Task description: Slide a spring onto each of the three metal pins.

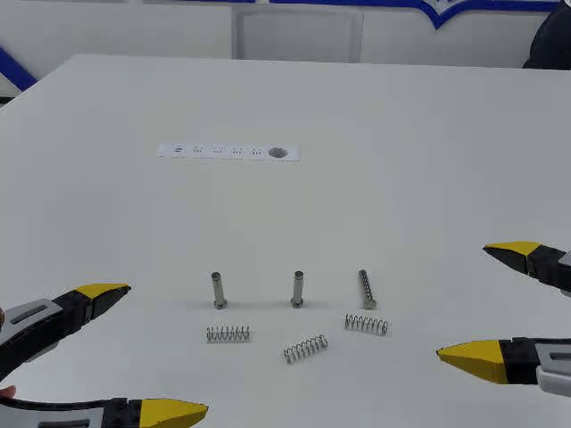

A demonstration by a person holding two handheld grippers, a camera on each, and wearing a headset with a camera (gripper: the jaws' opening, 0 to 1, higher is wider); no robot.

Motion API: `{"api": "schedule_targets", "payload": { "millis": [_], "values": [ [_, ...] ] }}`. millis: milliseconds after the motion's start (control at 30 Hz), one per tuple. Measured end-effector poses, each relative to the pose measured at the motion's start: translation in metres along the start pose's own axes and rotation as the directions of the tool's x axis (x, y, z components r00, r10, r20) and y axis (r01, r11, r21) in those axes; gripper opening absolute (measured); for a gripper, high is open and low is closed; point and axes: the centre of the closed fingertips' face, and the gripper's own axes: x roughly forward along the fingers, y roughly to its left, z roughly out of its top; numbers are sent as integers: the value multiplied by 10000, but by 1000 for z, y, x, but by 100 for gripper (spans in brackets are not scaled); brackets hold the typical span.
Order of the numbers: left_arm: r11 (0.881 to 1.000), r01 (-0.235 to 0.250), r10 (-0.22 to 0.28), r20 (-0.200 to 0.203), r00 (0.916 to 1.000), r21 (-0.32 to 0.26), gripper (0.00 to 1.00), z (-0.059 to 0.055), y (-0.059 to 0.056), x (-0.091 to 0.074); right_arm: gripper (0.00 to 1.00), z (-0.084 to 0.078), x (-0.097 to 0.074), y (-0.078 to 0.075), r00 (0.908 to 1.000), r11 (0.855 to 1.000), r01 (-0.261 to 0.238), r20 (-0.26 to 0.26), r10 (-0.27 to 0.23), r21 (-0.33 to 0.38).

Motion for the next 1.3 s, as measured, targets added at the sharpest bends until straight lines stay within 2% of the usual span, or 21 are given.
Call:
{"api": "schedule_targets", "payload": {
  "millis": [233,500,733,1100,1200,1233,1300],
  "values": [
    [10000,67,-67,-13,10000,45,97,1,-4,2,79,11,11,-19,9990,9990,431,-136,-429,130],
    [9999,115,-115,25,9999,95,97,2,-7,5,67,18,38,-35,9957,9965,726,-615,-700,425],
    [9998,187,-188,47,9998,79,96,2,-9,6,56,11,65,-41,9898,9938,844,-1205,-753,723],
    [9994,340,-340,4,9994,67,96,0,-12,10,37,-15,103,-48,9656,9796,1494,-2331,-1153,1345],
    [9993,375,-375,-10,9993,63,95,-1,-13,11,33,-24,110,-50,9516,9759,1751,-2766,-1338,1305],
    [9992,384,-384,-9,9993,61,95,-1,-13,11,32,-26,113,-51,9506,9755,1750,-2808,-1321,1333],
    [9992,406,-406,-14,9992,47,95,-1,-14,11,31,-30,118,-52,9427,9694,1947,-3014,-1429,1496]
  ]
}}
